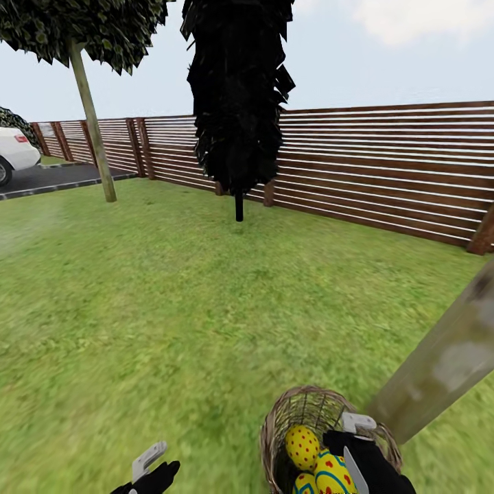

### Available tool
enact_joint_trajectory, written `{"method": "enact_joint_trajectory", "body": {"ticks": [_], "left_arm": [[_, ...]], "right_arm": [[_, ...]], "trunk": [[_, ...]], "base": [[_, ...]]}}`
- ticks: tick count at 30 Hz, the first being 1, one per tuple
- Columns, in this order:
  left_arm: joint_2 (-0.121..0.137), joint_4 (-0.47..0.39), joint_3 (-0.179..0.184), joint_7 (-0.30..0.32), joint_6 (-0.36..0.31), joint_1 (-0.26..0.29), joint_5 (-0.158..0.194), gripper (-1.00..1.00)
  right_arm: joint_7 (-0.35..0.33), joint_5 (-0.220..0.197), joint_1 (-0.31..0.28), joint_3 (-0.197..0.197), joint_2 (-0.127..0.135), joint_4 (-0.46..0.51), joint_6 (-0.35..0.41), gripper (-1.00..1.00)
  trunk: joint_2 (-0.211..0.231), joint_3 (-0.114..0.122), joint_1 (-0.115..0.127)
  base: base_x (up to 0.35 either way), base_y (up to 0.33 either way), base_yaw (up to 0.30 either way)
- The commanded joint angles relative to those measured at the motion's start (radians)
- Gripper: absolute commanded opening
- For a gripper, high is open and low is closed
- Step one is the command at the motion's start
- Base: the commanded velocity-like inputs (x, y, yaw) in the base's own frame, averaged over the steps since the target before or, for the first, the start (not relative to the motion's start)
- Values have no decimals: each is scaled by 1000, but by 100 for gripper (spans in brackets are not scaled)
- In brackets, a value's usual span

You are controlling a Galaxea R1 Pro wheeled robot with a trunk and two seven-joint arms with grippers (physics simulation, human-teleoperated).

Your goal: Take the three Easter eggs out of the wicker basket on the lawn in the garden, then place them on the lawn next to a single tree (choose any tree) so that all three eggs are next to the same tree and none are left in the basket.

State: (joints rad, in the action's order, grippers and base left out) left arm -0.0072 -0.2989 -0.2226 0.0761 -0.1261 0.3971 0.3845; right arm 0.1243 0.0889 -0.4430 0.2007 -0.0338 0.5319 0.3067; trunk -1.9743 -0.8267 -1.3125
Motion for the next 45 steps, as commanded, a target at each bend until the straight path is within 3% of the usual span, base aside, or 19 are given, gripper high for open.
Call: {"method": "enact_joint_trajectory", "body": {"ticks": [1, 41, 45], "left_arm": [[-1, -2, -6, 4, -7, 0, 7, 100], [-1, -2, -6, 4, -7, 0, 5, 100], [0, 3, -6, 3, -7, -13, 7, 100]], "right_arm": [[-2, 9, -1, 6, -1, 2, 7, 100], [-1, 3, -1, 6, 0, 3, 15, 100], [-1, 2, -19, 2, 4, -9, 38, 100]], "trunk": [[-8, -4, -4], [-288, -129, -157], [-287, -129, -157]], "base": [[0, 0, 0], [0, 0, 0], [0, 0, 0]]}}
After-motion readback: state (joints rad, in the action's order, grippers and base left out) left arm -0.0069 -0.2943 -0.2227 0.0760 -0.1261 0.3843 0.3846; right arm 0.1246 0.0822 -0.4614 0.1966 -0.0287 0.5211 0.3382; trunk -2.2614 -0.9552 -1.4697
